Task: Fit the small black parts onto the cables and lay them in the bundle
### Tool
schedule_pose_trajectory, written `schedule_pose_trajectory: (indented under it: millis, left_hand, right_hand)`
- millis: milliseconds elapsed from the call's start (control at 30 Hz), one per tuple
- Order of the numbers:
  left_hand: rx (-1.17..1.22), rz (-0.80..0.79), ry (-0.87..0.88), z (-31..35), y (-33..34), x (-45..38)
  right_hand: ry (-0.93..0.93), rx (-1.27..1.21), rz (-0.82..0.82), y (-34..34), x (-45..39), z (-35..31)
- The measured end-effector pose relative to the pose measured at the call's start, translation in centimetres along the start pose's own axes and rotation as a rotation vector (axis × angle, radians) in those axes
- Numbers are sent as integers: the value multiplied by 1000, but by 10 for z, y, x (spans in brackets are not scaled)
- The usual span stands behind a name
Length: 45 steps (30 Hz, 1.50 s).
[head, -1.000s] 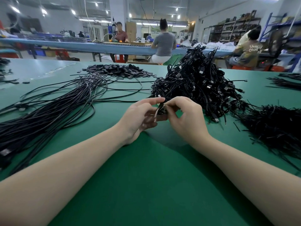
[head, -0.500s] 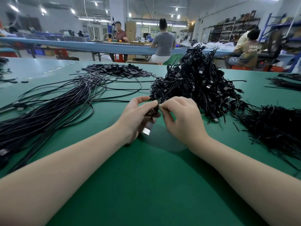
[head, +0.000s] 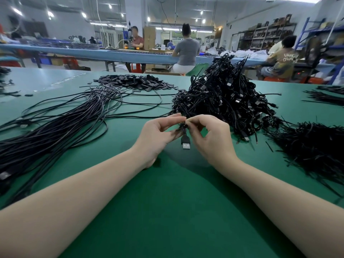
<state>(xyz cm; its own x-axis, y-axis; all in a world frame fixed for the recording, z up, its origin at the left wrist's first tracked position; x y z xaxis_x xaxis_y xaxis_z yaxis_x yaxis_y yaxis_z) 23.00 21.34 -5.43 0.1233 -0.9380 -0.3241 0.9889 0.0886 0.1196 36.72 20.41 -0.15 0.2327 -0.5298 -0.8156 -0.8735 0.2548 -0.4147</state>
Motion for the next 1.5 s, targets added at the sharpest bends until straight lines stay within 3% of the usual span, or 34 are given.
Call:
schedule_pose_trajectory:
  millis: [133,233,333,500,867,1033,1167,1400,1500]
  left_hand:
    - [56,-38,3,1,3,1]
    - [56,28,-25,-2,-2,1]
    - [86,88,-120,-7,-4,2]
    - [128,52,-247,-10,-3,6]
    - [77,-52,-171,-7,7,6]
    - [17,55,-138,-6,-2,5]
    - [-12,40,-173,-9,-1,4]
    - [196,50,-317,-16,-4,3]
    - [192,16,-286,-12,0,3]
  right_hand:
    - [0,0,16,-2,0,1]
    - [-18,11,34,-5,-1,-4]
    - [-86,69,33,-6,-2,-12]
    - [-253,234,60,-5,3,-32]
    - [-40,-14,38,-8,-2,-7]
    - [-113,34,39,-4,-2,-16]
    - [-225,118,35,-4,0,-26]
    - [-448,267,24,6,7,-46]
    - [-381,228,27,4,7,-41]
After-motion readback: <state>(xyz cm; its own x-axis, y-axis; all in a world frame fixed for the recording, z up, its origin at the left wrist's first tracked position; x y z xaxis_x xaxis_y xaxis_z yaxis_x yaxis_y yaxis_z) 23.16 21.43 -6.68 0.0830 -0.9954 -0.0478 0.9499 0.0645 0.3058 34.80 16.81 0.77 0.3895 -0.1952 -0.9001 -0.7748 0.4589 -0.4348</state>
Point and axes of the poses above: each hand's wrist, its own x-axis away from the middle knuckle, its own y-axis out of the palm, z = x × y, the point moved 10 cm from there along -x, towards the middle knuckle
